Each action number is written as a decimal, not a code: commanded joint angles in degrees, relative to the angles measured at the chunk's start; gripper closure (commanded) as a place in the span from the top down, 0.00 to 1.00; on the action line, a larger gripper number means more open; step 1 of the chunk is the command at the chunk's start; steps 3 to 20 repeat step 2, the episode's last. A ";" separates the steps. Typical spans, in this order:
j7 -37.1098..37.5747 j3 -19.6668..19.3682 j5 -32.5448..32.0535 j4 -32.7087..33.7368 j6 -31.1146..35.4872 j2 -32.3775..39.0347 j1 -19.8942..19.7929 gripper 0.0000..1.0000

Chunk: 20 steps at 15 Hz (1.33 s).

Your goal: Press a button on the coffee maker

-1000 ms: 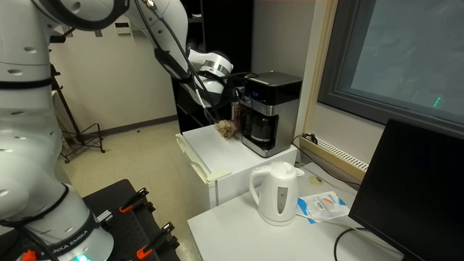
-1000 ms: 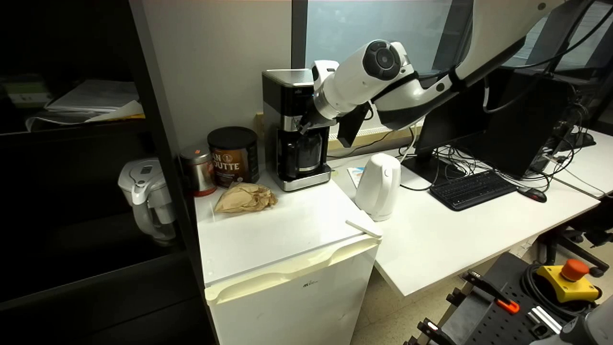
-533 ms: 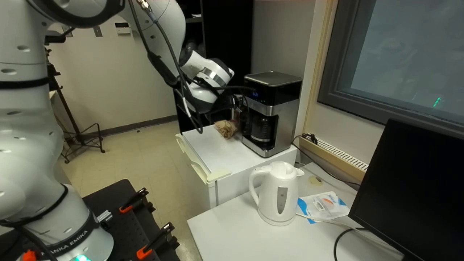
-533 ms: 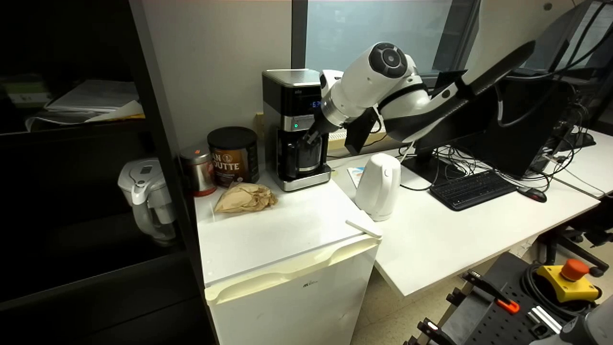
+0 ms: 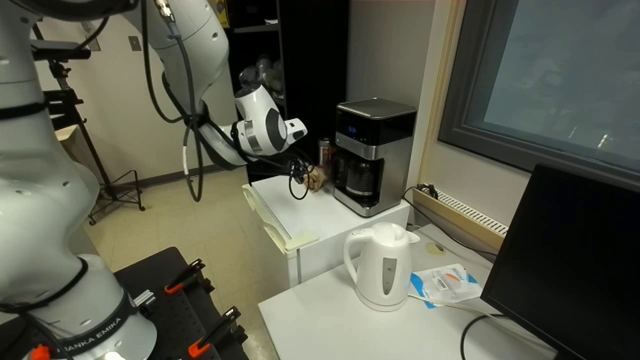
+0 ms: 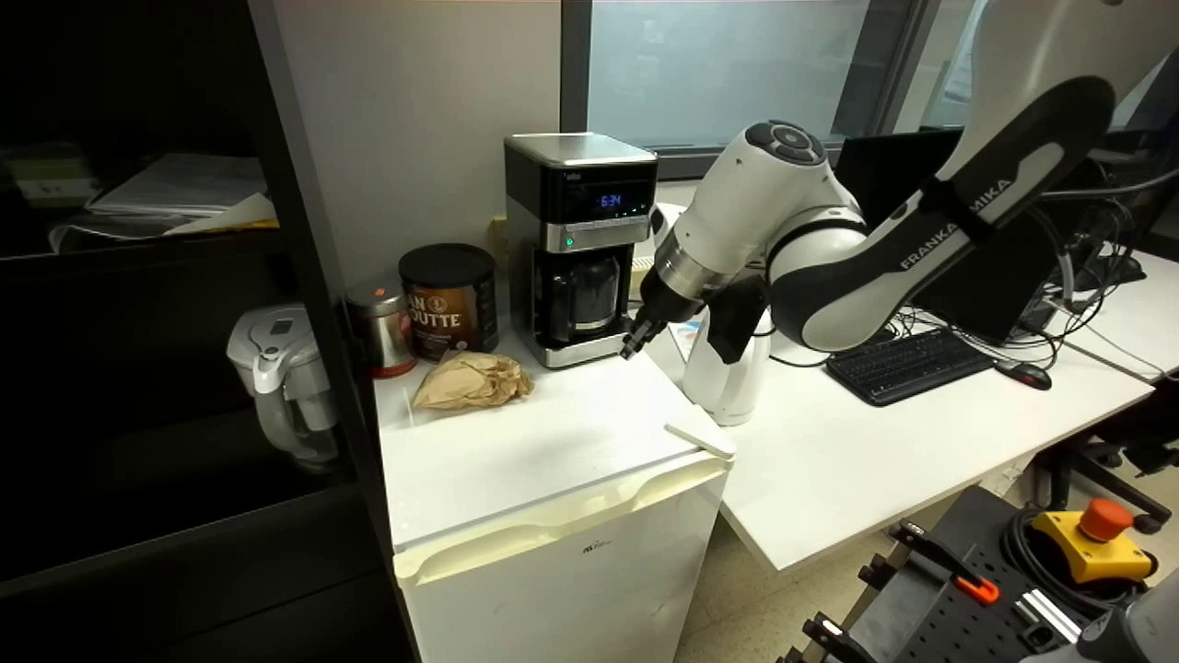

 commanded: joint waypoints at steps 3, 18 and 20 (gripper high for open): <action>-11.34 16.59 20.68 -6.19 -1.31 -3.04 -12.34 0.00; -11.34 16.59 20.68 -6.19 -1.31 -3.04 -12.34 0.00; -11.34 16.59 20.68 -6.19 -1.31 -3.04 -12.34 0.00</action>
